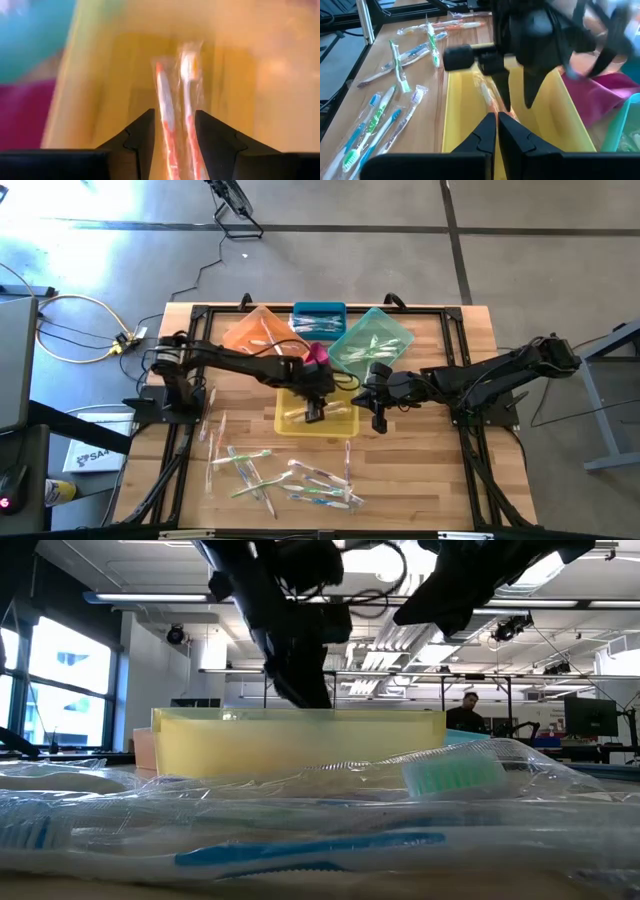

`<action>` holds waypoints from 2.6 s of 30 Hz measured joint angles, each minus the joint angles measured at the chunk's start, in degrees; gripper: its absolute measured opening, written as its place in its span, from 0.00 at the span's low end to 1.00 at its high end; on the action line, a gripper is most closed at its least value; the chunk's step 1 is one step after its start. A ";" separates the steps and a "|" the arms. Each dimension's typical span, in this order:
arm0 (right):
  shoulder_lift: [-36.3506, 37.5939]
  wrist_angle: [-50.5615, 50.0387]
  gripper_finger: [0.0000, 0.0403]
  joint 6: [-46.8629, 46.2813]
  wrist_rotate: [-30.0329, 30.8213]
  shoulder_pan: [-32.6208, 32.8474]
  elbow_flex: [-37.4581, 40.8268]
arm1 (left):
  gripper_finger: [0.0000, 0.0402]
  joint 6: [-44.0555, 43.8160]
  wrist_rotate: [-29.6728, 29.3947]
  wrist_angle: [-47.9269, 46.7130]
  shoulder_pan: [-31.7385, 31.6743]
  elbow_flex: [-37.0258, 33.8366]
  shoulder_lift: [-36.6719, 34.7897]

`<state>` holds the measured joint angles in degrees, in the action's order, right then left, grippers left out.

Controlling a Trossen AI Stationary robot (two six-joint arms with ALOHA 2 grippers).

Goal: Pick & Place Toothbrushes
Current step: Put the green toothbrush into the green bin

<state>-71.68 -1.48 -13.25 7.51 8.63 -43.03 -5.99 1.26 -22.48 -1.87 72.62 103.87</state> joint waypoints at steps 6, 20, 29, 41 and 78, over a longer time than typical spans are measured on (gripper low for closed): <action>0.00 -0.50 0.03 -0.01 -0.28 0.01 -0.01 | 0.34 1.28 -6.02 0.01 0.00 0.21 -5.09; 0.00 -1.94 0.03 -0.01 -1.89 0.01 -0.01 | 0.05 2.35 -6.63 -4.40 2.34 0.13 -11.53; 0.00 -1.95 0.03 -0.01 -2.10 0.01 -0.01 | 0.01 -3.60 -10.03 -19.45 10.02 0.08 -16.90; 0.00 -1.99 0.03 -0.01 -2.10 0.01 -0.01 | 0.00 -17.27 -12.95 -33.62 30.54 0.06 -22.12; 0.00 0.46 0.03 -0.01 -1.68 0.00 -0.01 | 0.28 -42.35 -16.79 -39.20 39.39 -0.20 -21.28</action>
<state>-71.68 -1.02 -13.26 5.82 8.63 -43.05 -48.34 -15.53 -61.67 37.52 72.43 82.59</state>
